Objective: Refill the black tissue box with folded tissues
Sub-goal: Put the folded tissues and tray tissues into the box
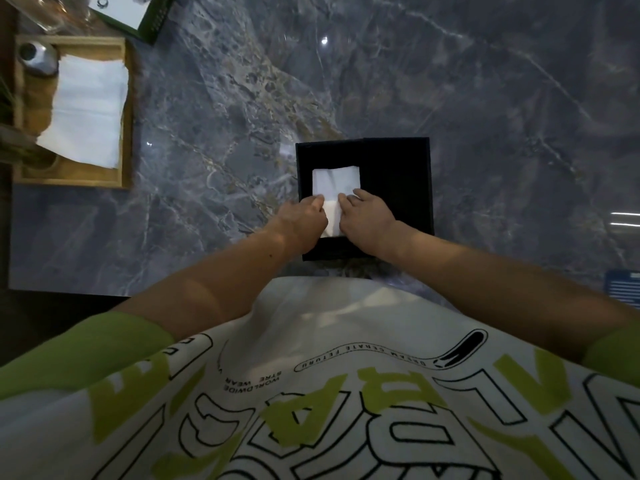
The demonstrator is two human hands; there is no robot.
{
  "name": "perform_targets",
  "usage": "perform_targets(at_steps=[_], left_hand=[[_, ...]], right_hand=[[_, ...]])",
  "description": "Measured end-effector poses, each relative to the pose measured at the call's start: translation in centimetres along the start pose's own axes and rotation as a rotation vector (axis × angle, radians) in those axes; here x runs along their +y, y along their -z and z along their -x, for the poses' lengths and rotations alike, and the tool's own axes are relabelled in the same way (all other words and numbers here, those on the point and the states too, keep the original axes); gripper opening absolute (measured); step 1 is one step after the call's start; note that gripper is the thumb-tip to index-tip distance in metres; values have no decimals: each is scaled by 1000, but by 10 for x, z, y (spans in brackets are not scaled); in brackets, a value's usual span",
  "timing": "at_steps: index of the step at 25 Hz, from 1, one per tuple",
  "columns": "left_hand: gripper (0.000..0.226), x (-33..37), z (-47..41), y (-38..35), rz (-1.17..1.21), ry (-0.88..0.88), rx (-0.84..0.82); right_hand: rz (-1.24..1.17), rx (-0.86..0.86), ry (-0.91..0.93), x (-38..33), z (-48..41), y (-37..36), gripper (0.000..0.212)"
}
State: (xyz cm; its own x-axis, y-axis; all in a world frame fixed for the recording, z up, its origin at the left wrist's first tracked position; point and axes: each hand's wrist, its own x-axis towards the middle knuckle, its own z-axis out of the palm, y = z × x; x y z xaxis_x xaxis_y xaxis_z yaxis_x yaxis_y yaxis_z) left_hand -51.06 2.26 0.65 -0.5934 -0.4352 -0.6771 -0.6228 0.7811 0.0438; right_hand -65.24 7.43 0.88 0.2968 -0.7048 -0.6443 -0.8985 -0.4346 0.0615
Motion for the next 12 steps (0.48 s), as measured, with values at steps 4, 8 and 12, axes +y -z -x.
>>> perform_targets(at_steps=[4,8,12], left_hand=[[60,1,-1,0,-14,-1,-10],[59,3,3,4,12,10,-8],[58,4,10,6,112,12,51]], right_hand=[[-3,38,1,1,2,-4,44],[-117,145,-11,1,3,-3,40],[-266,283,-9,6,7,-4,41]])
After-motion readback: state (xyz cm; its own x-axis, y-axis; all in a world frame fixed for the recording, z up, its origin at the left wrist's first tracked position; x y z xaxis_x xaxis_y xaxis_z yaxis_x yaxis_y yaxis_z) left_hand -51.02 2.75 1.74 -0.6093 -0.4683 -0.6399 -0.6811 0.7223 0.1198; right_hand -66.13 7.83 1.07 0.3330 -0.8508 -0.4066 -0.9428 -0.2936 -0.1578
